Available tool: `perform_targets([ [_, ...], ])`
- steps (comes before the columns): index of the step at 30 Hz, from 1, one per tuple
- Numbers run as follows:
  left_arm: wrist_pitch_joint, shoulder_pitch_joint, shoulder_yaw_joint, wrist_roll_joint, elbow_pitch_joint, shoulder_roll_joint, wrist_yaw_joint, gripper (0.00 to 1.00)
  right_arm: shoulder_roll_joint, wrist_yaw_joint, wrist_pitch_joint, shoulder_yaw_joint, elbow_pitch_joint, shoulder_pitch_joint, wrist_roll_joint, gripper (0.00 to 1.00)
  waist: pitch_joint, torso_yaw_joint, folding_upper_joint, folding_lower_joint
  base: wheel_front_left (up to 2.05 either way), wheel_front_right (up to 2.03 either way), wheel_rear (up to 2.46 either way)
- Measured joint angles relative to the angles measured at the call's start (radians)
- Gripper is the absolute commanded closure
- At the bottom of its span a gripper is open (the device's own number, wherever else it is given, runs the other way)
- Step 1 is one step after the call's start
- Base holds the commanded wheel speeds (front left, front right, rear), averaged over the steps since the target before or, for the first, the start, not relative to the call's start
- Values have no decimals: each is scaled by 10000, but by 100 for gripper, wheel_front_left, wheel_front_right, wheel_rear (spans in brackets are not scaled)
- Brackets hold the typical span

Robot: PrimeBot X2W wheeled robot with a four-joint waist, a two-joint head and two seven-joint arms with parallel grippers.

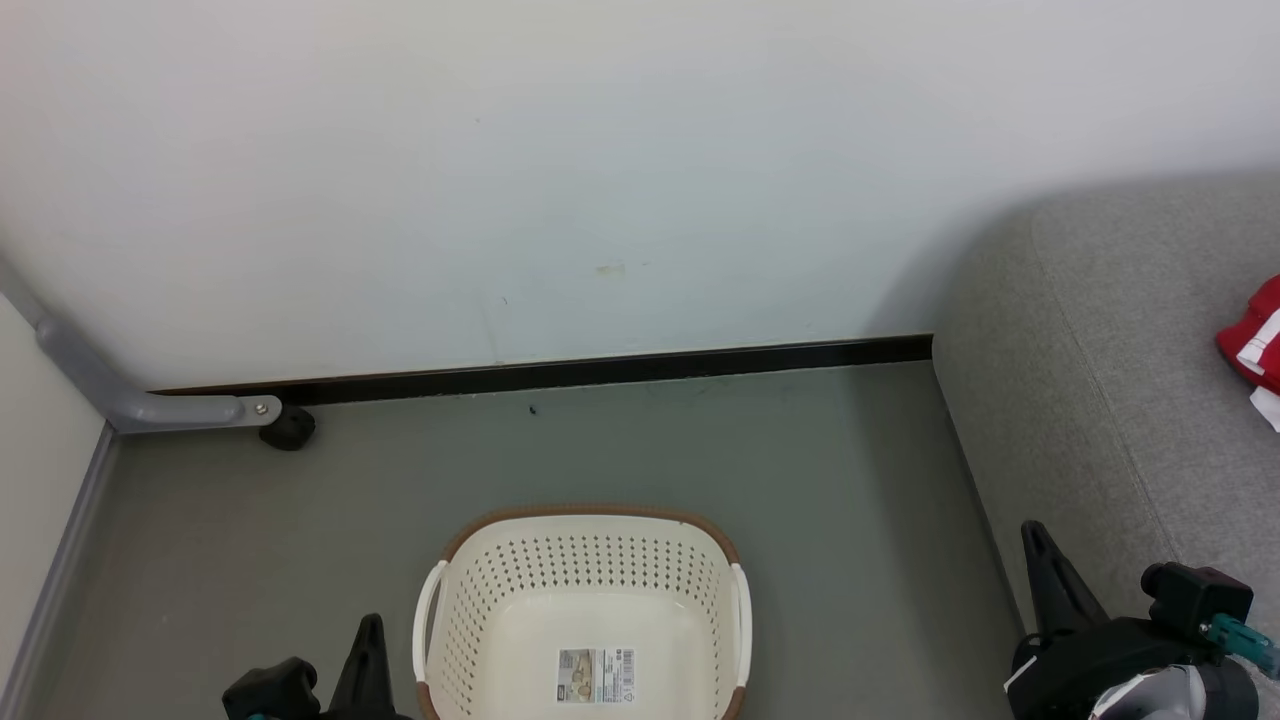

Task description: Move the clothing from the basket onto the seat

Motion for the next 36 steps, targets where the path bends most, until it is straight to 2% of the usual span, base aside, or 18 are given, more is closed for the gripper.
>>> perform_targets([
  [36,1296,-31,905,-4681,-817,-59,-719,100,533,351,1319,-1549,-612,13,4380,100,29,-195,0,0,0,0,0],
])
